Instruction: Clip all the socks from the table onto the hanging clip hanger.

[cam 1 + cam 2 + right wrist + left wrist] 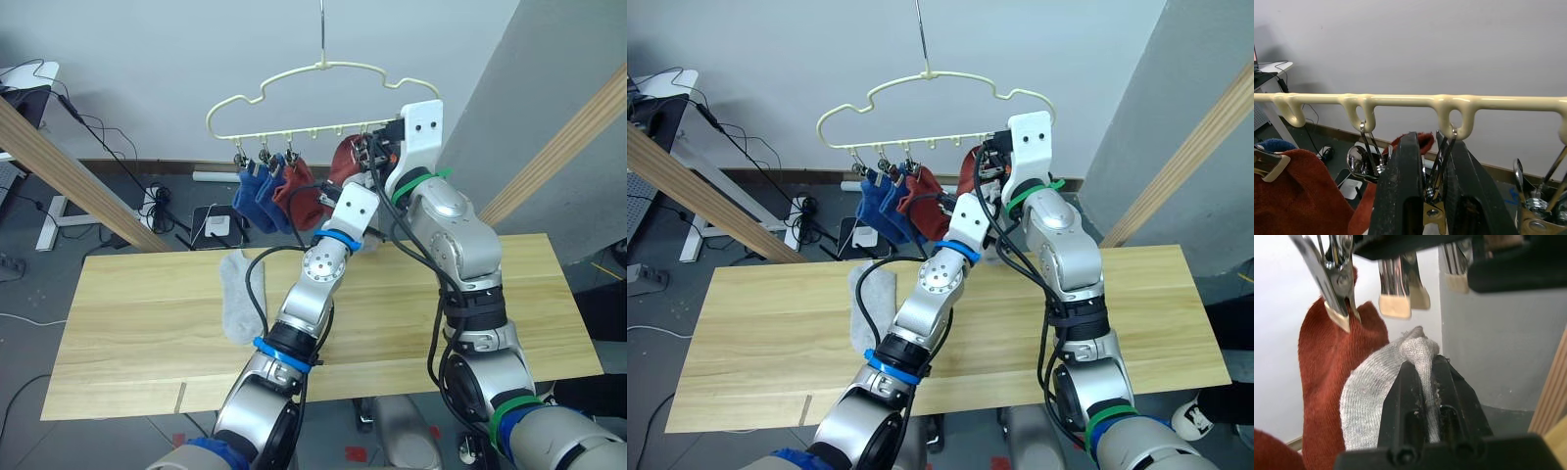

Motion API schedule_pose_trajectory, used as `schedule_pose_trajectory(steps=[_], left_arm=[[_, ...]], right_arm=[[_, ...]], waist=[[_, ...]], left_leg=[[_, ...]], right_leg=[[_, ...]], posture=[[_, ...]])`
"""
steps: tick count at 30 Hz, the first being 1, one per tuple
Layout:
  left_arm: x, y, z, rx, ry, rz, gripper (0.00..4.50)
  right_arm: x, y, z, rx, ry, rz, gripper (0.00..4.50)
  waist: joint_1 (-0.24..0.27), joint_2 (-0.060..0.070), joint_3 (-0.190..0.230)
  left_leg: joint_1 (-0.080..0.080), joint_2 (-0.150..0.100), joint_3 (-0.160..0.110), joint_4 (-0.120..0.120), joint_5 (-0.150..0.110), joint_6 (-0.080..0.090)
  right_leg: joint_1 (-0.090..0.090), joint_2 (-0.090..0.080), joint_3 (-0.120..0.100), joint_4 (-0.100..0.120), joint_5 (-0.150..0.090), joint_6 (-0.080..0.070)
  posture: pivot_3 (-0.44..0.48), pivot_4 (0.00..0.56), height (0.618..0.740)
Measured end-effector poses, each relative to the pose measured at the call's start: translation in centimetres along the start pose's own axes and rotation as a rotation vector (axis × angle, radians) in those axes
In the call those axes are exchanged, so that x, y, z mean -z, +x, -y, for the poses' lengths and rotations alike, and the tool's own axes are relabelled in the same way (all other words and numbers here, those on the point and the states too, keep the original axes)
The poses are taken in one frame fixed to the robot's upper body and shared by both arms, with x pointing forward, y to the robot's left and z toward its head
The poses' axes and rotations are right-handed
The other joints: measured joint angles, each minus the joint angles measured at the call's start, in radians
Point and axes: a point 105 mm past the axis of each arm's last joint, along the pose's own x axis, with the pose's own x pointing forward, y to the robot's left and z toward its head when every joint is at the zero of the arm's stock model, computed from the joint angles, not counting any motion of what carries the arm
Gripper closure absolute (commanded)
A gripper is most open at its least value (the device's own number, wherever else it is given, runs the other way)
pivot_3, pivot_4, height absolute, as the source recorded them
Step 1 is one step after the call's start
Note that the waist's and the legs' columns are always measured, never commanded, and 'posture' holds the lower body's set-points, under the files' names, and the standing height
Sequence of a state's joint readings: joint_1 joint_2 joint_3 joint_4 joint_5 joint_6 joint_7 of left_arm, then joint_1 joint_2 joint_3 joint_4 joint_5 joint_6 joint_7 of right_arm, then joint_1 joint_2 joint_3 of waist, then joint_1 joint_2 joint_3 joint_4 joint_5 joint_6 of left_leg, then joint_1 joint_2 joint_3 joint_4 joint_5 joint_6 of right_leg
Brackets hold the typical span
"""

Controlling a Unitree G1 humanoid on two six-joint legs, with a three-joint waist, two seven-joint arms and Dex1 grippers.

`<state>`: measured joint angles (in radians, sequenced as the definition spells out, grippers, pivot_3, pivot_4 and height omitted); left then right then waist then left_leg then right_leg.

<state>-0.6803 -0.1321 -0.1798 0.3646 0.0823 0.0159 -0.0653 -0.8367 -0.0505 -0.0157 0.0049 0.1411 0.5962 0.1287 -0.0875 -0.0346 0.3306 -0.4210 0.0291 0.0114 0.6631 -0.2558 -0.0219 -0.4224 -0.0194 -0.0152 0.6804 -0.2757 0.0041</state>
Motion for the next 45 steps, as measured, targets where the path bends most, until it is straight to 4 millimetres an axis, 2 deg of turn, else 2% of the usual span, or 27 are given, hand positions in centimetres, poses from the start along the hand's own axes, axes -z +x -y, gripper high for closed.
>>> schedule_pose_trajectory(steps=[5, 23, 27, 29, 35, 45], left_arm=[[-0.6, 0.3, 0.0, -0.001, 0.001, 0.017, 4.5], [-1.1, 0.6, 0.2, 0.022, -0.046, 0.037, 4.5], [-1.3, 0.6, 0.2, 0.021, -0.054, 0.047, 4.5], [-1.7, 0.6, 0.2, 0.02, -0.056, 0.07, 4.5], [-2.0, 0.6, 0.2, 0.023, -0.066, 0.085, 4.5], [-3.5, 0.5, 2.9, 0.135, -0.036, 0.144, 4.5]], right_arm=[[0.0, 0.0, -0.1, -0.002, 0.004, -0.001, 4.33], [-0.1, -0.2, -0.3, -0.005, 0.007, -0.006, 4.33], [-0.2, -0.3, -0.6, -0.008, 0.016, -0.006, 2.91], [0.7, -0.4, -0.6, -0.002, 0.031, -0.036, 2.12], [0.7, -1.1, 0.8, 0.058, 0.058, -0.041, 0.03], [-0.3, -4.1, 2.4, 0.108, 0.094, -0.035, 0.03]], waist=[[0.0, 0.0, 0.0], [0.0, 0.0, 0.0], [0.0, 0.0, 0.0], [0.0, 0.0, 0.0], [0.001, 0.0, 0.0], [0.001, 0.0, 0.0]], left_leg=[[0.0, 0.0, 0.0, 0.0, 0.0, 0.0], [0.0, 0.0, 0.0, 0.0, 0.0, 0.0], [0.0, 0.0, 0.0, 0.0, 0.0, 0.0], [0.0, 0.0, 0.0, 0.0, 0.0, 0.0], [-0.001, 0.0, 0.0, 0.0, 0.0, 0.0], [-0.001, 0.0, -0.001, 0.0, 0.0, 0.0]], right_leg=[[0.0, 0.0, 0.0, 0.0, 0.0, 0.0], [0.0, 0.0, 0.0, 0.0, 0.0, 0.0], [0.0, 0.0, 0.0, 0.0, 0.0, 0.0], [0.0, 0.0, 0.0, 0.0, 0.0, 0.0], [-0.001, 0.0, 0.0, 0.0, 0.0, 0.0], [-0.001, 0.0, 0.0, 0.0, 0.0, 0.0]], posture=[[-0.185, 0.342, 0.74], [-0.183, 0.337, 0.74], [-0.182, 0.337, 0.74], [-0.183, 0.337, 0.74], [-0.184, 0.337, 0.74], [-0.196, 0.347, 0.74]])
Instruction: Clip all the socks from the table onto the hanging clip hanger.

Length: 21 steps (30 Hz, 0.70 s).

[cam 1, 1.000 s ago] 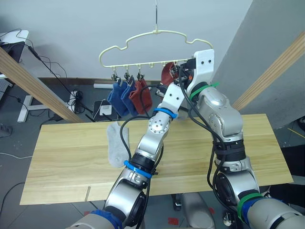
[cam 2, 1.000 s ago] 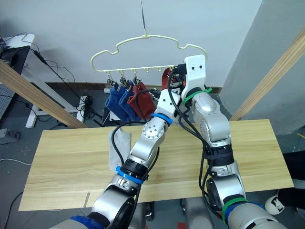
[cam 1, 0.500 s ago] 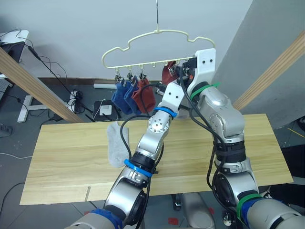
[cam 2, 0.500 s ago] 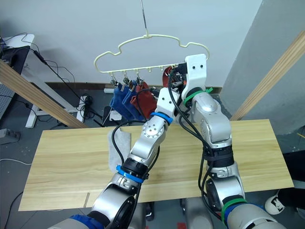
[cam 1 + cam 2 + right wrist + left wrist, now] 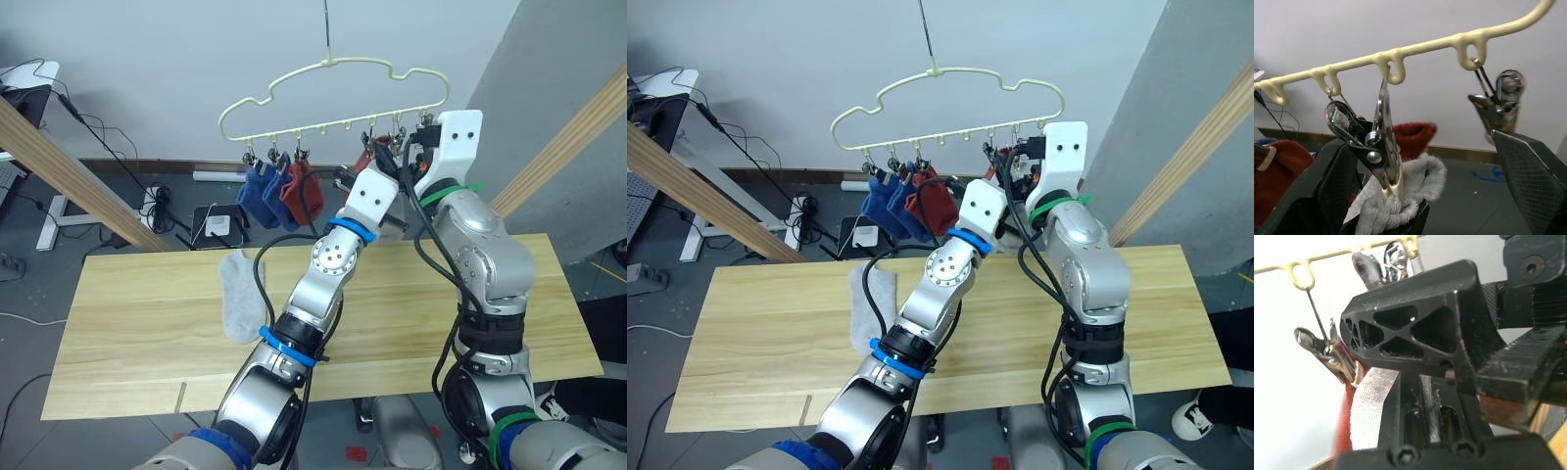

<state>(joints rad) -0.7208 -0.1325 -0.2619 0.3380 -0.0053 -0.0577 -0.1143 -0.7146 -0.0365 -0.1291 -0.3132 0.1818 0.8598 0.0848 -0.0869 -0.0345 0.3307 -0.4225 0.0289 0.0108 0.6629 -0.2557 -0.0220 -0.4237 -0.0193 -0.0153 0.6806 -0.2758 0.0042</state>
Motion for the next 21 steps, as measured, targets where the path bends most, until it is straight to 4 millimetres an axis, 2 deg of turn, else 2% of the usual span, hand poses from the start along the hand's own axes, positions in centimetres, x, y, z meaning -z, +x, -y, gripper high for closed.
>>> schedule_pose_trajectory(steps=[2, 4, 5, 7, 13, 17, 21], left_arm=[[-0.5, 0.1, 0.9, 0.039, 0.006, 0.02, 4.5], [0.2, 0.0, -1.4, -0.057, -0.036, -0.015, 4.5], [0.5, -0.1, -2.4, -0.099, -0.055, -0.026, 4.5], [0.7, -0.3, -3.2, -0.131, -0.068, -0.033, 4.5], [0.6, -0.3, -3.4, -0.138, -0.07, -0.032, 4.5], [0.7, -0.3, -3.4, -0.135, -0.07, -0.037, 4.5], [0.8, -0.4, -3.1, -0.111, -0.087, -0.039, 3.38]], right_arm=[[-0.3, -1.0, 0.6, -0.002, 0.029, -0.001, 0.03], [-0.6, -2.5, -1.5, -0.149, 0.072, 0.0, 0.03], [-0.3, -3.1, -1.9, -0.187, 0.096, -0.014, 0.03], [0.0, -3.7, -2.3, -0.243, 0.13, -0.045, 0.03], [0.0, -4.3, -2.2, -0.297, 0.197, -0.066, 0.03], [-0.5, -4.4, -2.0, -0.304, 0.149, -0.053, 0.03], [-1.1, -4.3, -1.9, -0.296, 0.1, -0.013, 0.0]], waist=[[0.0, 0.0, 0.0], [-0.009, 0.0, 0.0], [-0.014, 0.0, 0.0], [-0.012, 0.0, 0.0], [-0.008, 0.0, 0.0], [-0.008, 0.0, 0.0], [-0.009, 0.0, 0.0]], left_leg=[[0.0, 0.0, 0.0, 0.0, 0.0, 0.0], [0.0, 0.0, 0.001, 0.0, 0.0, 0.0], [0.0, 0.0, 0.001, 0.0, 0.0, 0.0], [-0.001, 0.0, -0.001, 0.0, 0.0, 0.001], [-0.001, -0.001, -0.001, 0.0, 0.0, 0.001], [-0.001, -0.001, -0.001, 0.0, 0.0, 0.001], [-0.001, -0.001, -0.001, 0.0, 0.0, 0.001]], right_leg=[[0.0, 0.0, 0.0, 0.0, 0.0, 0.0], [0.0, 0.0, 0.001, -0.001, 0.0, 0.0], [-0.001, 0.0, 0.001, 0.0, 0.0, 0.0], [-0.001, 0.001, -0.001, 0.0, 0.0, 0.0], [0.0, 0.001, 0.0, -0.001, 0.0, 0.0], [0.0, 0.001, 0.0, -0.001, 0.0, 0.001], [0.0, 0.001, 0.0, -0.001, 0.0, 0.001]], posture=[[-0.203, 0.349, 0.74], [-0.207, 0.35, 0.74], [-0.206, 0.351, 0.74], [-0.206, 0.352, 0.74], [-0.196, 0.348, 0.74], [-0.197, 0.346, 0.74], [-0.199, 0.342, 0.74]])
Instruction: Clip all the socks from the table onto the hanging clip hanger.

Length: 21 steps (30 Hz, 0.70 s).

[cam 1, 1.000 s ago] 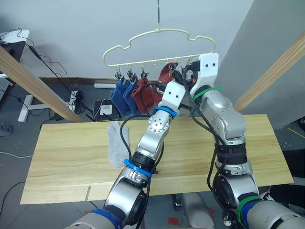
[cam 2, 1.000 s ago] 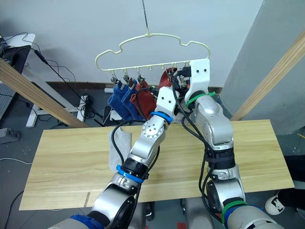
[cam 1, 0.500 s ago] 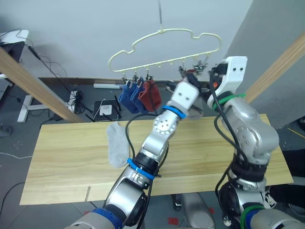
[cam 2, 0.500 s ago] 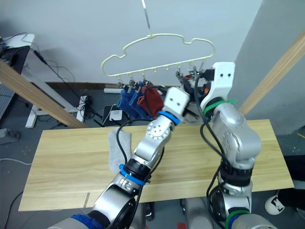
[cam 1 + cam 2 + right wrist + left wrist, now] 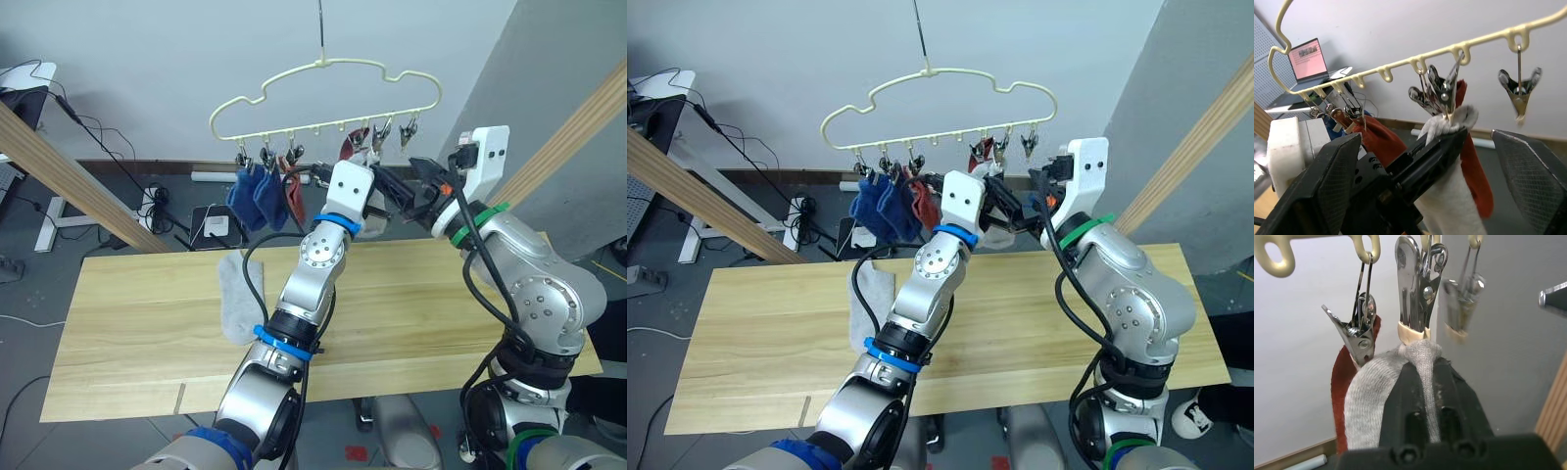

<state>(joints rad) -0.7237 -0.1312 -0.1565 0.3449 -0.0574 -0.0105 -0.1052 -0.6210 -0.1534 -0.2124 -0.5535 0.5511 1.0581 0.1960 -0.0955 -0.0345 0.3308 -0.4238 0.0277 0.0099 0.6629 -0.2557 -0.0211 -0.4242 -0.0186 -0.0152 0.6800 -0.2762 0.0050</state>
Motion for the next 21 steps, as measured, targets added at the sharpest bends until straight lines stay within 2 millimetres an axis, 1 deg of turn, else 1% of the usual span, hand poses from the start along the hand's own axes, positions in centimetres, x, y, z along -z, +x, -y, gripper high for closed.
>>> schedule_pose_trajectory(steps=[2, 6, 10, 11, 14, 16, 18, 21], left_arm=[[0.1, -0.3, 0.2, 0.024, -0.015, -0.004, 2.76], [1.2, -1.2, 0.5, 0.049, -0.032, -0.042, 1.48], [1.0, -2.0, 0.5, 0.089, -0.029, -0.046, 0.23], [0.8, -2.3, 0.4, 0.109, -0.028, -0.044, 0.02], [0.5, -3.4, -0.1, 0.162, -0.023, -0.054, 0.02], [0.5, -4.6, -0.5, 0.219, -0.008, -0.076, 0.02], [0.6, -6.4, -0.9, 0.304, 0.017, -0.114, 0.02], [0.4, -8.5, -2.4, 0.38, 0.032, -0.177, 0.02]], right_arm=[[-0.3, 0.0, 0.0, 0.004, -0.025, 0.016, 0.0], [-0.4, -0.2, 0.0, 0.011, -0.056, 0.034, 0.0], [-0.4, -0.6, 0.6, 0.033, -0.084, 0.031, 0.0], [-0.2, -0.8, 0.8, 0.041, -0.093, 0.025, 0.0], [-0.1, -1.1, 1.2, 0.054, -0.119, 0.007, 0.0], [-0.1, -1.2, 1.1, 0.045, -0.147, -0.001, 0.0], [0.0, -1.5, 1.2, 0.04, -0.181, -0.016, 0.0], [0.4, -1.8, 1.9, 0.06, -0.223, -0.043, 0.0]], waist=[[0.0, 0.0, 0.0], [0.0, 0.0, 0.0], [0.001, 0.0, 0.0], [0.001, 0.0, 0.0], [-0.001, 0.0, 0.0], [-0.002, 0.0, 0.0], [-0.003, 0.0, 0.0], [-0.001, 0.0, 0.0]], left_leg=[[0.0, 0.0, 0.0, 0.0, 0.0, 0.0], [0.0, 0.0, 0.0, 0.0, 0.0, 0.0], [0.0, 0.0, 0.0, 0.0, 0.0, 0.0], [0.0, 0.0, 0.0, 0.0, 0.0, 0.0], [0.0, 0.0, 0.0, 0.0, 0.0, 0.0], [0.001, 0.001, 0.0, 0.0, 0.0, 0.0], [0.001, 0.001, 0.0, 0.0, 0.0, -0.001], [0.001, 0.001, 0.0, 0.0, 0.0, -0.001]], right_leg=[[0.0, 0.0, 0.0, 0.0, 0.0, 0.0], [0.0, 0.0, 0.0, 0.0, 0.0, 0.0], [0.0, 0.0, 0.0, 0.0, 0.0, 0.0], [0.0, 0.0, 0.0, 0.0, 0.0, 0.0], [0.0, 0.0, 0.0, 0.0, 0.0, 0.0], [0.0, 0.0, 0.0, 0.001, 0.0, 0.0], [0.0, 0.001, 0.0, 0.001, 0.0, 0.0], [0.0, 0.001, 0.001, 0.001, 0.0, 0.0]], posture=[[-0.201, 0.342, 0.74], [-0.2, 0.339, 0.74], [-0.201, 0.34, 0.74], [-0.201, 0.34, 0.74], [-0.206, 0.342, 0.74], [-0.203, 0.341, 0.74], [-0.197, 0.339, 0.74], [-0.191, 0.338, 0.74]])
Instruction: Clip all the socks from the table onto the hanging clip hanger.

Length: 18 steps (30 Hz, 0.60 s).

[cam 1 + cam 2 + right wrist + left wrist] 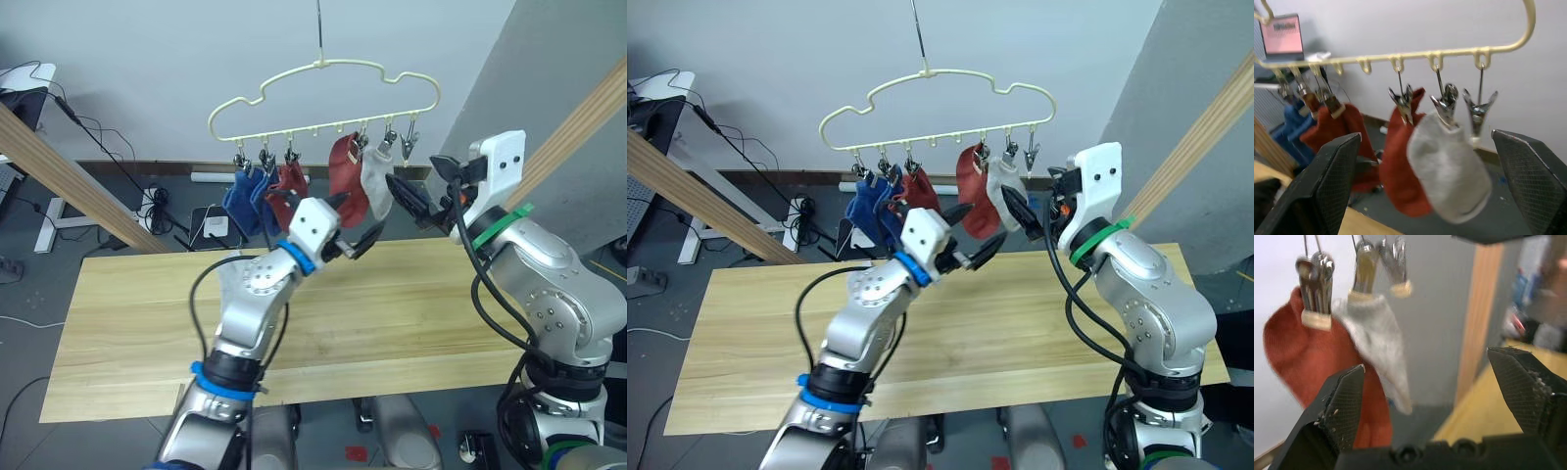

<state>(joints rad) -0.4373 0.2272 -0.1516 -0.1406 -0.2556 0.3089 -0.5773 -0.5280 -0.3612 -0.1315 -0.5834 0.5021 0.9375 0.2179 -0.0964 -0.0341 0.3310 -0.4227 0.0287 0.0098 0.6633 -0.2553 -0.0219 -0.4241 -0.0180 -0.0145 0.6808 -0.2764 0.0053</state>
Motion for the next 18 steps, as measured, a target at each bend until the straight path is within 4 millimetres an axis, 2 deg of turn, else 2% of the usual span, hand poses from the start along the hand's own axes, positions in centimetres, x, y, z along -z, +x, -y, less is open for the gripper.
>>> schedule_pose_trajectory(steps=[5, 11, 18], left_arm=[[-1.6, -2.7, -0.5, 0.127, -0.028, -0.04, 0.02], [-2.8, -4.3, -0.4, 0.257, -0.072, -0.101, 0.02], [-4.8, -5.0, 0.5, 0.363, -0.174, -0.086, 0.02]], right_arm=[[0.5, 0.3, 0.8, 0.033, -0.068, -0.023, 0.0], [1.5, 1.6, 0.5, 0.042, -0.1, -0.047, 0.0], [1.3, 2.8, 1.8, 0.143, -0.128, -0.025, 0.0]], waist=[[0.008, 0.0, 0.0], [0.01, 0.0, 0.0], [0.013, 0.0, 0.0]], left_leg=[[0.001, 0.0, 0.0, 0.0, 0.0, 0.0], [0.0, 0.0, 0.0, 0.0, 0.002, -0.004], [0.0, 0.0, 0.0, 0.0, 0.002, -0.004]], right_leg=[[0.0, 0.0, 0.0, 0.0, 0.0, 0.0], [0.0, 0.0, 0.0, 0.0, 0.0, 0.0], [0.0, 0.0, 0.0, 0.0, 0.0, 0.0]], posture=[[-0.17, 0.338, 0.74], [-0.164, 0.336, 0.74], [-0.161, 0.334, 0.74]])
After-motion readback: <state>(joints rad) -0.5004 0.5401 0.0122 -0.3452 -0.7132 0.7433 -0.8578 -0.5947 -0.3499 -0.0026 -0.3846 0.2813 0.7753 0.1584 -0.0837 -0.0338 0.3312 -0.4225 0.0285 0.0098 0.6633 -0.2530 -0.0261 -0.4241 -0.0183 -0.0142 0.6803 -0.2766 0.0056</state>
